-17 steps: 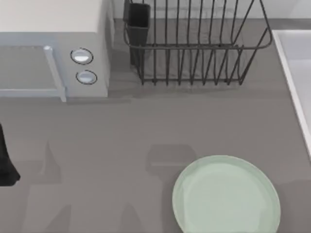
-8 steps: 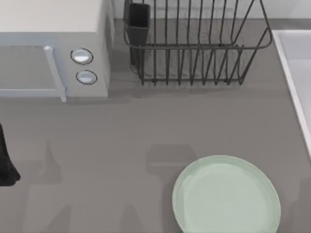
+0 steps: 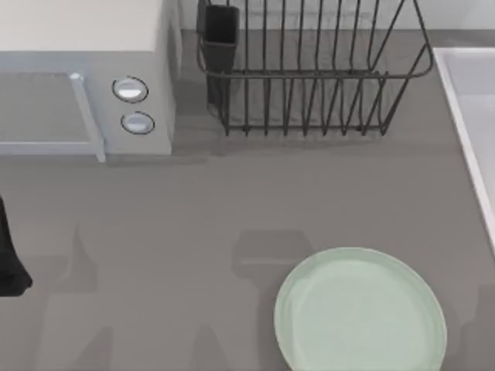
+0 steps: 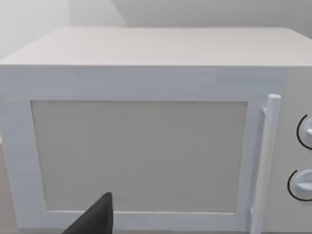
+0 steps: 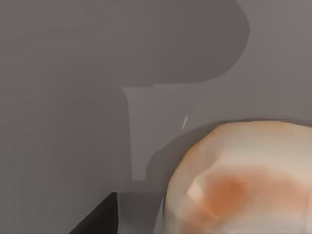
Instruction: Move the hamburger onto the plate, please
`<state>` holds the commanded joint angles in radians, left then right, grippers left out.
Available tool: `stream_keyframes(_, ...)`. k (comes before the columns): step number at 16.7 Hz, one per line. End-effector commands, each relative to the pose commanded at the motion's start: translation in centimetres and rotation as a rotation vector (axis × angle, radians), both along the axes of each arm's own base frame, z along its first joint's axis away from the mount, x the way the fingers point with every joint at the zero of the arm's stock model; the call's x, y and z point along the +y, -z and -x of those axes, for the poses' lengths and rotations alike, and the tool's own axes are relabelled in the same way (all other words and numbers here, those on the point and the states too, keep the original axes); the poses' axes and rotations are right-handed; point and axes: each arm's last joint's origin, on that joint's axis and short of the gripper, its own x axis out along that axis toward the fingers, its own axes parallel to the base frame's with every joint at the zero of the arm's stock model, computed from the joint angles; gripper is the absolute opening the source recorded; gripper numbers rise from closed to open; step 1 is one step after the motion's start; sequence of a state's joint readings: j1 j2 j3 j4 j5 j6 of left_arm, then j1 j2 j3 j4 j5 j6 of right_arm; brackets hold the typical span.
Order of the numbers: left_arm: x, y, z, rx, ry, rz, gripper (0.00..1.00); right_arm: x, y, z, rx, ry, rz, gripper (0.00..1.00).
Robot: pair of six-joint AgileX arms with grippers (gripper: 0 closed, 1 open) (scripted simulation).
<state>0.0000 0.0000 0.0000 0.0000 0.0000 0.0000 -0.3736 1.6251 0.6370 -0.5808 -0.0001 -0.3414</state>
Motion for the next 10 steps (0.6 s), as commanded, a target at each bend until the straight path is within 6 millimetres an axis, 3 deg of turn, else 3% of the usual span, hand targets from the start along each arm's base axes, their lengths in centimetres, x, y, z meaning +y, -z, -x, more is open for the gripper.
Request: stream_keyframes(10, 0.0, 0.0, 0.0, 0.0, 0.0, 0.0, 1.0, 0.0, 0.0, 0.0, 0.0, 0.0, 0.0, 0.1)
